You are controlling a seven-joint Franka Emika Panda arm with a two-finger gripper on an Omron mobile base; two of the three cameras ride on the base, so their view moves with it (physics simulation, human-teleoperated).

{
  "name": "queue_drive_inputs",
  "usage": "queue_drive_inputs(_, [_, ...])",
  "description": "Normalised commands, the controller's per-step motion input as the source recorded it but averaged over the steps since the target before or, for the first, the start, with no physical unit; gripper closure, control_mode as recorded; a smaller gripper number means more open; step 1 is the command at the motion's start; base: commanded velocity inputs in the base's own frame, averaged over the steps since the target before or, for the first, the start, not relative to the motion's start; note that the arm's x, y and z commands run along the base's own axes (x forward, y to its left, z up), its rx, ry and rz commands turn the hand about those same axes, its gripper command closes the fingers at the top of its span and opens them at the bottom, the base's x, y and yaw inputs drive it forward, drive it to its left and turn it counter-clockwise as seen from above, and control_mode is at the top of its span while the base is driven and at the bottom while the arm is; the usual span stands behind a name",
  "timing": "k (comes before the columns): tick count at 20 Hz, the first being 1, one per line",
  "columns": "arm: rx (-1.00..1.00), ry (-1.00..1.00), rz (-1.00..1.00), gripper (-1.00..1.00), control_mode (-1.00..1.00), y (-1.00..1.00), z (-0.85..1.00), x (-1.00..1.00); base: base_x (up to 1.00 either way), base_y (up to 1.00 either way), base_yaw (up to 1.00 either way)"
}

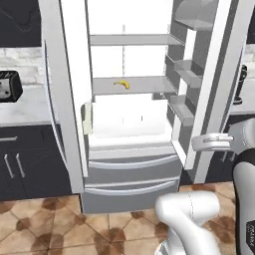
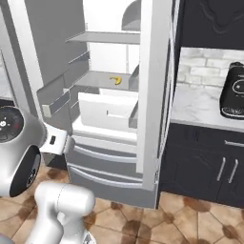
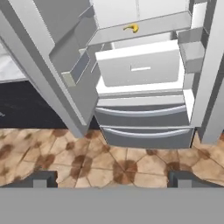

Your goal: Retrieve the apple and banana from the fridge and place them into the bowl on the dining table.

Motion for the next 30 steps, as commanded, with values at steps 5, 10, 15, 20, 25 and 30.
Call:
queue_drive_inputs(5, [0.0, 0.0, 0.0, -1.0, 1.0, 0.0, 0.0, 0.0, 0.6, 0.34, -0.23])
queue_drive_inputs(10, [0.0, 0.0, 0.0, -1.0, 1.0, 0.0, 0.0, 0.0, 0.53, 0.02, -0.1])
queue_drive_inputs(15, [0.0, 0.0, 0.0, -1.0, 1.0, 0.0, 0.0, 0.0, 0.69, 0.13, -0.01])
queue_drive_inputs(20, [0.0, 0.0, 0.0, -1.0, 1.0, 0.0, 0.0, 0.0, 0.62, 0.31, -0.06])
queue_drive_inputs(25, [0.0, 0.0, 0.0, -1.0, 1.0, 0.0, 0.0, 0.0, 0.55, 0.36, -0.08])
queue_drive_inputs(30, [0.0, 0.0, 0.0, -1.0, 1.0, 0.0, 0.0, 0.0, 0.42, 0.33, -0.1])
